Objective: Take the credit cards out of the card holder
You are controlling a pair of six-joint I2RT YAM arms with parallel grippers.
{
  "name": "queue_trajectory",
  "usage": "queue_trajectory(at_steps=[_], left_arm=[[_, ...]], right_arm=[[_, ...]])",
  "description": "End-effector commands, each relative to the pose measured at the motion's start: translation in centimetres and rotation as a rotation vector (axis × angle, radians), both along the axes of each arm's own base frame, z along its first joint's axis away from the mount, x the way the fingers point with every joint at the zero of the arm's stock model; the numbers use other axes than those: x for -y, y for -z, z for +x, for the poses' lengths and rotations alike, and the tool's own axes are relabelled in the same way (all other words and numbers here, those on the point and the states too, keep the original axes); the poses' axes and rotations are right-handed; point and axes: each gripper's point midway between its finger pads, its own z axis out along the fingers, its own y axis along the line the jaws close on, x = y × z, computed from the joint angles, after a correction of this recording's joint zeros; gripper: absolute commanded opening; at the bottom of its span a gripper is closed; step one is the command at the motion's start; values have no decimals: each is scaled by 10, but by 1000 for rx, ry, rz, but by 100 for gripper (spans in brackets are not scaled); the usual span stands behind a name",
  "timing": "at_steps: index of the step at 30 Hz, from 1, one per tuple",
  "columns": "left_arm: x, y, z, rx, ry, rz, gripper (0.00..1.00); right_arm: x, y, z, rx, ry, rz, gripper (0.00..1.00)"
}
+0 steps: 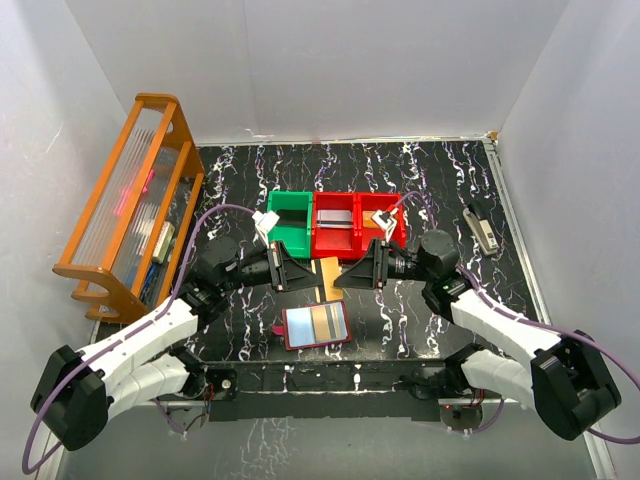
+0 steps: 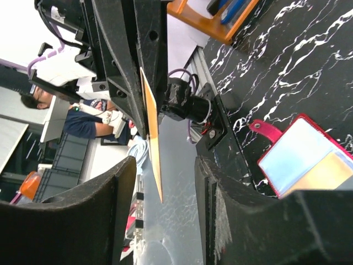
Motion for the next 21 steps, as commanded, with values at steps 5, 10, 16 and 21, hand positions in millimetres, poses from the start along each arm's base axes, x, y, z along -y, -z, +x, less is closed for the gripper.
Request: queue_trajectory(at_steps=[5, 10, 16, 21], left_arm=[[1, -11, -8, 38, 46, -38, 0], [2, -11, -10, 31, 60, -28, 0], [0, -13, -10, 41, 54, -27, 0], [0, -18, -8, 54, 41, -30, 0]], right_arm=[[-7, -29, -7, 88, -49, 65, 34], [-7, -34, -10, 73, -41, 111, 31], [-12, -40, -7, 73, -42, 137, 22], [-12, -35, -11, 68, -58, 125, 18]])
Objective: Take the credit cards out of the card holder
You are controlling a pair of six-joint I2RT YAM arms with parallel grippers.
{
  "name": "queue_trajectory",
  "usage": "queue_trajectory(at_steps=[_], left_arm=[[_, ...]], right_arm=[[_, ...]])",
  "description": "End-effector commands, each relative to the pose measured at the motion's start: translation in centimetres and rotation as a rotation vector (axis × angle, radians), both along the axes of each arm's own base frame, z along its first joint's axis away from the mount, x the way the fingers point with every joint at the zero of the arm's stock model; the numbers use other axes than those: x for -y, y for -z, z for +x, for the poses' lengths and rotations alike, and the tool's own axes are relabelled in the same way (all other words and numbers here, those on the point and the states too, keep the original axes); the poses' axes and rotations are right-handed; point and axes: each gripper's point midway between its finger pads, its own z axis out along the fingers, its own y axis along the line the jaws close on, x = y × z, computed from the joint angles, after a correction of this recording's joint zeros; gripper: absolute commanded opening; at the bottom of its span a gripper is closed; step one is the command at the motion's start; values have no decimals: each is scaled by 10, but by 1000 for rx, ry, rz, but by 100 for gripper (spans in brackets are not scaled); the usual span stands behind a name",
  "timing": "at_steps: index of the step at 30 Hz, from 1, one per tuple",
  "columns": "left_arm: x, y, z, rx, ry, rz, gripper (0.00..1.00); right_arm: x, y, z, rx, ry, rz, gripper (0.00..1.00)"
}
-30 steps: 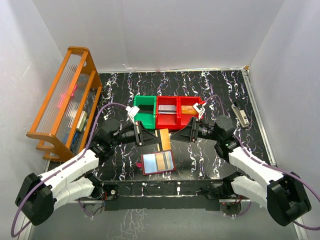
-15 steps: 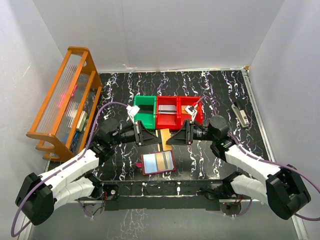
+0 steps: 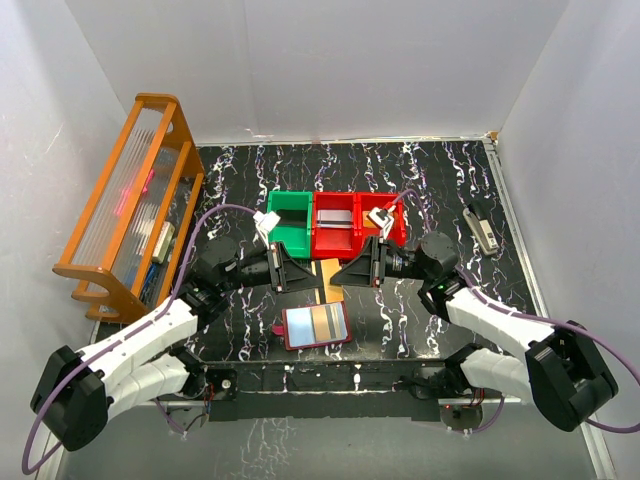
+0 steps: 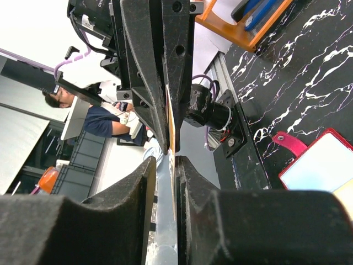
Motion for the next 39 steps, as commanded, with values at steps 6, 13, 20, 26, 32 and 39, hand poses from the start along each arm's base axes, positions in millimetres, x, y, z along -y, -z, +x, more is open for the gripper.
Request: queue_trajectory(at_steps=[6, 13, 20, 26, 32, 39], left_arm=[[-2, -15, -4, 54, 12, -10, 0], [0, -19, -5, 57, 26, -28, 0], [2, -18, -8, 38, 47, -44, 0], [3, -20, -8, 41, 63, -47, 0], [5, -21, -9, 39, 82, -55, 0], [3, -19, -12, 35, 85, -50, 0]], right_arm=[[3, -10, -12, 60, -25, 34, 11], [4, -13, -13, 59, -13, 30, 2], [2, -19, -11, 72, -10, 29, 1], [1, -22, -10, 77, -8, 27, 12], [-1, -25, -10, 81, -21, 31, 10], [-1, -27, -10, 77, -7, 44, 0]])
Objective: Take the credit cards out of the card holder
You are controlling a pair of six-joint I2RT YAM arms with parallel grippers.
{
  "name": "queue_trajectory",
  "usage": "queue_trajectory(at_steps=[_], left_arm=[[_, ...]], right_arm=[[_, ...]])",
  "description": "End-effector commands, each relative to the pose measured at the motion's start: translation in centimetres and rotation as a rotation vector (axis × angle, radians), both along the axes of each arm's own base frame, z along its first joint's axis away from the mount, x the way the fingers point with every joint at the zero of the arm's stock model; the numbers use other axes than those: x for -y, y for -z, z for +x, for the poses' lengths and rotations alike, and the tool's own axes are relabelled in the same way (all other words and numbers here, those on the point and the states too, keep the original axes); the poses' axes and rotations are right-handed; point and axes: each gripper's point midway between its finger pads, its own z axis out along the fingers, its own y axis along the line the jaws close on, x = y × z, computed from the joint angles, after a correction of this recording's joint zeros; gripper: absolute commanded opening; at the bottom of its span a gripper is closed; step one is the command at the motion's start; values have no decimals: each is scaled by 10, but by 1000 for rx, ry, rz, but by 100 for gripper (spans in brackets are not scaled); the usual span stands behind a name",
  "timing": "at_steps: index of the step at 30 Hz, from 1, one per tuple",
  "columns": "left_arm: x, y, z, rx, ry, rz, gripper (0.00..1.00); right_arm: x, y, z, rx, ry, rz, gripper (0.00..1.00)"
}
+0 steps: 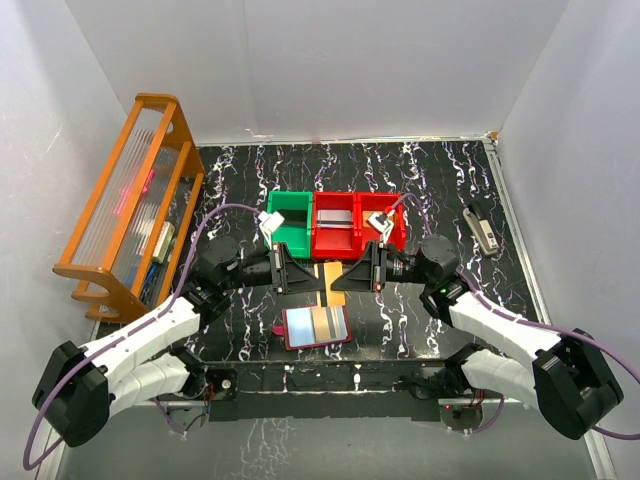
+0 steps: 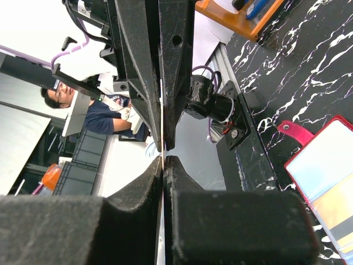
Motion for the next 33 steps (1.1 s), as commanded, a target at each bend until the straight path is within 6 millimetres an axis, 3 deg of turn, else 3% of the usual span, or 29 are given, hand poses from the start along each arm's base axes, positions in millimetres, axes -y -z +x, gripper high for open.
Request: queue_trajectory(at_steps=[1, 2, 6, 8, 11, 13, 18, 21, 26, 33], left_arm=[[-1, -15, -5, 46, 27, -31, 0], [-1, -15, -5, 49, 28, -26, 1], [-5, -4, 1, 52, -18, 66, 25], [-10, -2, 6, 74, -58, 112, 44], [-19, 0, 11, 107, -115, 173, 62], [-29, 4, 16, 123, -177, 233, 80], [-76, 31, 40, 98, -449, 468, 97], [-114, 47, 51, 55, -608, 664, 99], [-137, 58, 57, 57, -602, 877, 98], [-170, 48, 80, 45, -700, 877, 99]], right_arm=[[-2, -30, 1, 93, 9, 62, 0], [-2, -30, 2, 91, 16, 61, 0], [0, -24, 9, 89, 74, 20, 0], [1, -20, 13, 96, 108, -18, 0], [5, -16, 22, 121, 167, -72, 0], [8, -15, 28, 145, 211, -118, 0], [21, -9, 47, 196, 339, -244, 0], [32, -11, 56, 240, 407, -308, 0], [47, -17, 67, 312, 478, -408, 0], [55, -24, 81, 400, 500, -531, 0]])
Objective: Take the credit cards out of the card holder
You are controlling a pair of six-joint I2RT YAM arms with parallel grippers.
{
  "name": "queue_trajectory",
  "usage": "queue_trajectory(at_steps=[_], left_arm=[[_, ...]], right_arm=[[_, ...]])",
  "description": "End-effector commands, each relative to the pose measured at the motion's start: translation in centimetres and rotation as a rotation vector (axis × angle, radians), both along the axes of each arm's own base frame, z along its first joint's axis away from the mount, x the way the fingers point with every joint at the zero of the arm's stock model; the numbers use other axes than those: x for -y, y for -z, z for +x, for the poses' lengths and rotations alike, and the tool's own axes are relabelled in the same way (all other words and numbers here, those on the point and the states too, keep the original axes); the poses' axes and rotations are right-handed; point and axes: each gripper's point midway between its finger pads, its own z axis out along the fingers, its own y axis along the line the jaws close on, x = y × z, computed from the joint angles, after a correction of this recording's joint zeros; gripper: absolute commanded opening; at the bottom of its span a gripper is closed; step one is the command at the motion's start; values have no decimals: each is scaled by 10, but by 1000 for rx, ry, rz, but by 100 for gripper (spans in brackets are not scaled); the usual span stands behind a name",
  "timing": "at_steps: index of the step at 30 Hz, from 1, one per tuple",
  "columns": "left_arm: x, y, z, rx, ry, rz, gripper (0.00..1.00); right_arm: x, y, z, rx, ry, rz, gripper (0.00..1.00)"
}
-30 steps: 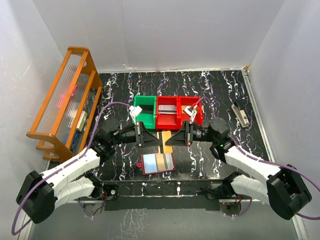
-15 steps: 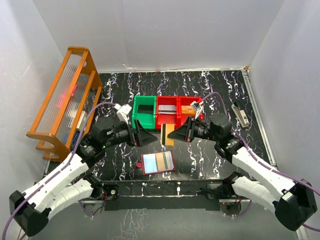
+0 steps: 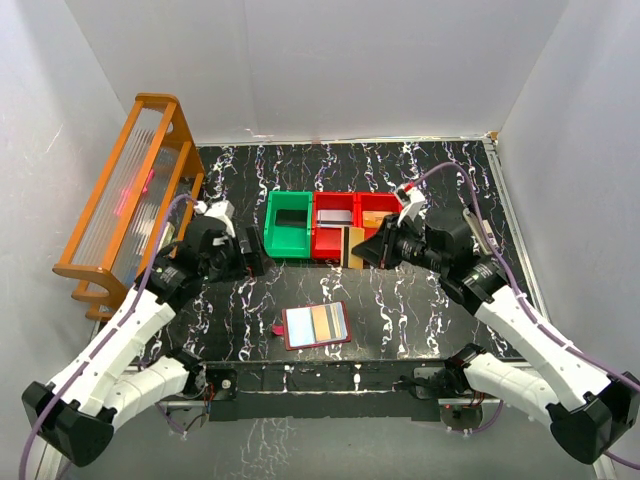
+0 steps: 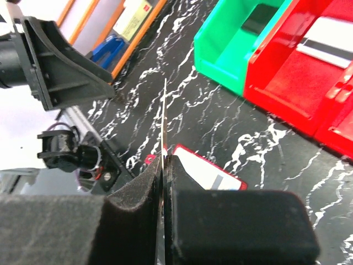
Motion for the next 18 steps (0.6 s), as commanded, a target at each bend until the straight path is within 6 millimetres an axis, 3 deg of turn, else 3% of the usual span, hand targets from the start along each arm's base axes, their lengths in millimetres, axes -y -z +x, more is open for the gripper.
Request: queue_trajectory(at_steps=[1, 6, 10, 14, 18], left_arm=[[-33, -10, 9, 28, -49, 53, 99], [-45, -8, 12, 17, -34, 108, 98], [-55, -14, 21, 49, -12, 155, 98], [-55, -6, 26, 62, 5, 155, 98], [-51, -6, 22, 140, 34, 117, 99]], right_arm=[[9, -13, 12, 102, 30, -114, 0], [10, -15, 18, 151, 52, -169, 0], [-2, -10, 17, 182, 35, -243, 0], [-6, 10, 27, 220, 43, -411, 0], [4, 28, 51, 247, 92, -549, 0]])
